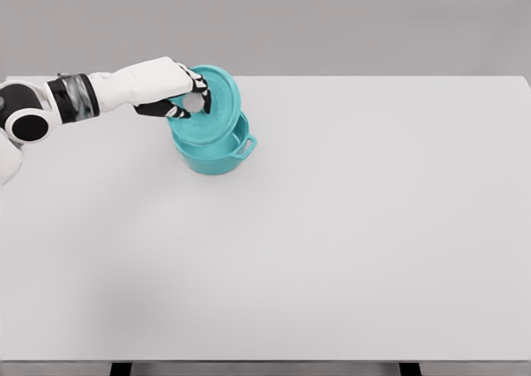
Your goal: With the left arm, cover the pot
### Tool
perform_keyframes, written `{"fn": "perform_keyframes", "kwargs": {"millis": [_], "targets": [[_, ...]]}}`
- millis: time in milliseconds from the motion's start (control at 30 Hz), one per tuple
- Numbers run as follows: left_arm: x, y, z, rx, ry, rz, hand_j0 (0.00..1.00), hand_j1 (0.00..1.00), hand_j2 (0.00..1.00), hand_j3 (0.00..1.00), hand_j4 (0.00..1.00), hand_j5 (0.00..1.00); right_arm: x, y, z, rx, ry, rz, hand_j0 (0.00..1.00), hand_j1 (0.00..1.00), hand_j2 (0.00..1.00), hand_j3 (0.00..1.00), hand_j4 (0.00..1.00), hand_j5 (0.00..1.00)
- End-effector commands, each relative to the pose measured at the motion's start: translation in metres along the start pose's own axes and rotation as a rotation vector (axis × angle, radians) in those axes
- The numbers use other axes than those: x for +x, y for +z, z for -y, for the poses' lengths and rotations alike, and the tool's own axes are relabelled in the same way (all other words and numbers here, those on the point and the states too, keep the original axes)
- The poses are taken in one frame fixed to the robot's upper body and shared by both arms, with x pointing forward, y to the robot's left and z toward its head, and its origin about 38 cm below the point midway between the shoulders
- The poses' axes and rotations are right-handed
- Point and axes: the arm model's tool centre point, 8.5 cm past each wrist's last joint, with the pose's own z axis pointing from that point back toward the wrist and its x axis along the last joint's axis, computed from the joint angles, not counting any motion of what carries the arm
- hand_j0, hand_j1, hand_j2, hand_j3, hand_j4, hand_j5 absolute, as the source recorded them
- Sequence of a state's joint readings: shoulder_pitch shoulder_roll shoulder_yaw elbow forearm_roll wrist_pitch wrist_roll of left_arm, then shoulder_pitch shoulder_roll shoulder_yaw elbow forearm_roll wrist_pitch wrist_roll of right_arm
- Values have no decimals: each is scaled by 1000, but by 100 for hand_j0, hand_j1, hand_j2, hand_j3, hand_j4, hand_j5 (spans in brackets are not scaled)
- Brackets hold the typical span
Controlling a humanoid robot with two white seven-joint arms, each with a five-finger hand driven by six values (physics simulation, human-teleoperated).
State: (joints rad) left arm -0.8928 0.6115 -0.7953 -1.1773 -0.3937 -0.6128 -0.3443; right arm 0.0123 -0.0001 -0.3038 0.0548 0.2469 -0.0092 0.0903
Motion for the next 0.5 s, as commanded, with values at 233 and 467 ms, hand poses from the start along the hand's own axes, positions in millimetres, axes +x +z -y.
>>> {"fn": "perform_keyframes", "kwargs": {"millis": [233,467], "targets": [[3,0,9,12,19,5,46,46,46,46,46,46,0,0,0,0,0,1,100,100,100,100,100,100],[4,-1,15,5,29,7,48,48,48,48,48,48,0,0,0,0,0,1,100,100,100,100,100,100]]}}
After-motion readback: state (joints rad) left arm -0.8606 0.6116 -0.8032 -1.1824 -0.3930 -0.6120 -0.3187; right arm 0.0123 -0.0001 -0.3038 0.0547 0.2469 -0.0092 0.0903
